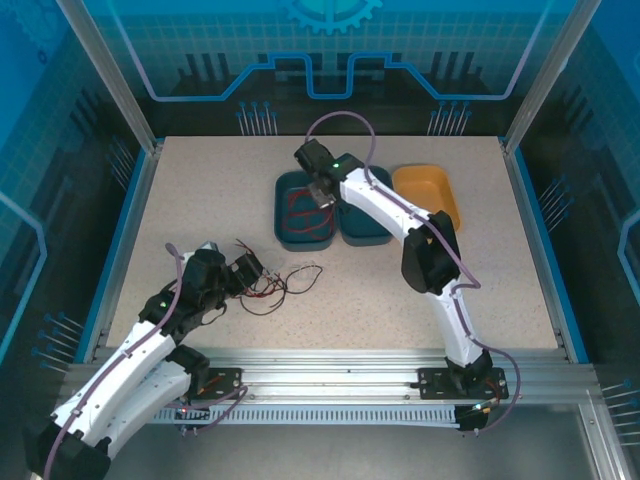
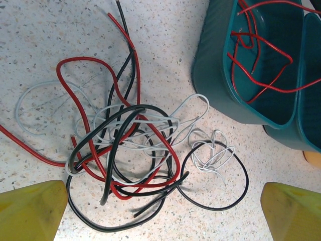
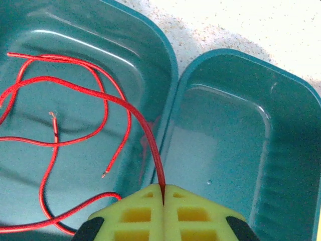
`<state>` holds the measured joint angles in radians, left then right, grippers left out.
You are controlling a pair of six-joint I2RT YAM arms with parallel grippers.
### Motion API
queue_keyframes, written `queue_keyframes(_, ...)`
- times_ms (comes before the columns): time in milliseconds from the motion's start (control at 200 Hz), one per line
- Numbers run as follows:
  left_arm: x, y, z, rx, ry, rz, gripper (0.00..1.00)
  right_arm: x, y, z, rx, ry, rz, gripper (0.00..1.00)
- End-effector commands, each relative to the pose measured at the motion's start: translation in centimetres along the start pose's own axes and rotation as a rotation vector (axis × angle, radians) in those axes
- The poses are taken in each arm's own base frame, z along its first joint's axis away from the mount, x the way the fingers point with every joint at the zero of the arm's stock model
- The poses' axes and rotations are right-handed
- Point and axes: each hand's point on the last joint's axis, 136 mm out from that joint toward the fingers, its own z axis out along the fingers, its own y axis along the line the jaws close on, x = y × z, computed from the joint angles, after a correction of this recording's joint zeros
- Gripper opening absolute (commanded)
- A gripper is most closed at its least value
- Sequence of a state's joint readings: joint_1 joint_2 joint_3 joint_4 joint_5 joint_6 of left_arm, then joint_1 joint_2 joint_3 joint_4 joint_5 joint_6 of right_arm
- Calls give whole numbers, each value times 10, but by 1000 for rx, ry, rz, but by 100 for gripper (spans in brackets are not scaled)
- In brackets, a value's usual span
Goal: Untangle the cables
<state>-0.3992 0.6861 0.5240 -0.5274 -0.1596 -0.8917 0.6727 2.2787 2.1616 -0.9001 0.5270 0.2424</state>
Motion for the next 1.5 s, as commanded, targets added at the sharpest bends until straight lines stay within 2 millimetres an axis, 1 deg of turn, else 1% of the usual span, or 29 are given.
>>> queue_keyframes(0,5,9,2,-27,17,-8,99,-8,10,0,20,-26,-53,0)
queue_keyframes(50,5,9,2,-25,17,-9,99,-13,13,-2,14,-41,-57,0)
queue_keyframes(65,5,9,2,-25,17,-8,99,-9,18,8,15,-25,-69,0)
queue_keyframes(120,5,9,2,-25,18,-9,99,-9,22,14,12,-22,-77,0)
queue_keyframes(255,5,8,2,-22,18,-8,99,-8,31,24,-14,-10,-97,0)
queue_keyframes(380,5,8,3,-22,17,-8,99,-7,38,28,-57,-1,-103,0)
queue_keyframes(460,4,7,2,-19,17,-9,99,-6,43,29,-104,6,-92,7)
queue_keyframes(510,4,7,3,-18,17,-9,99,-5,46,29,-133,11,-80,9)
queue_keyframes(590,4,6,2,-15,18,-8,99,-3,47,29,-169,21,-59,14)
queue_keyframes(680,4,6,2,-14,19,-8,99,-5,46,25,-197,15,-40,25)
queue_keyframes(760,4,6,1,-17,19,-8,99,-9,42,19,-209,3,-30,33)
queue_keyframes(916,4,6,1,-18,18,-11,99,-15,34,5,-208,-22,-27,37)
queue_keyframes(956,4,6,1,-16,20,-12,99,-13,35,7,-209,-15,-27,39)
queue_keyframes(961,5,6,1,-16,21,-12,99,-16,33,1,-211,-28,-24,39)
queue_keyframes(971,5,6,2,-16,21,-11,99,-19,31,-5,-212,-38,-21,40)
queue_keyframes(986,5,6,2,-17,21,-12,99,-20,30,-8,-213,-45,-18,41)
queue_keyframes(1086,4,6,1,-18,18,-10,99,-23,26,-24,-232,-71,-5,46)
queue_keyframes(1181,2,8,0,-27,9,-7,99,-24,24,-44,-258,-96,12,47)
queue_keyframes(1241,0,12,-1,-46,-4,-12,99,-21,26,-56,-282,-108,20,47)
queue_keyframes(1331,-4,19,-4,-79,-27,-23,99,-16,32,-77,-330,-135,30,47)
queue_keyframes(1386,-8,25,-7,-102,-45,-39,99,-10,40,-89,-369,-150,35,46)
queue_keyframes(1431,-11,30,-8,-117,-57,-53,99,-4,48,-99,-409,-157,43,45)
queue_keyframes(1496,-15,35,-10,-125,-72,-77,99,6,66,-112,-493,-167,47,43)
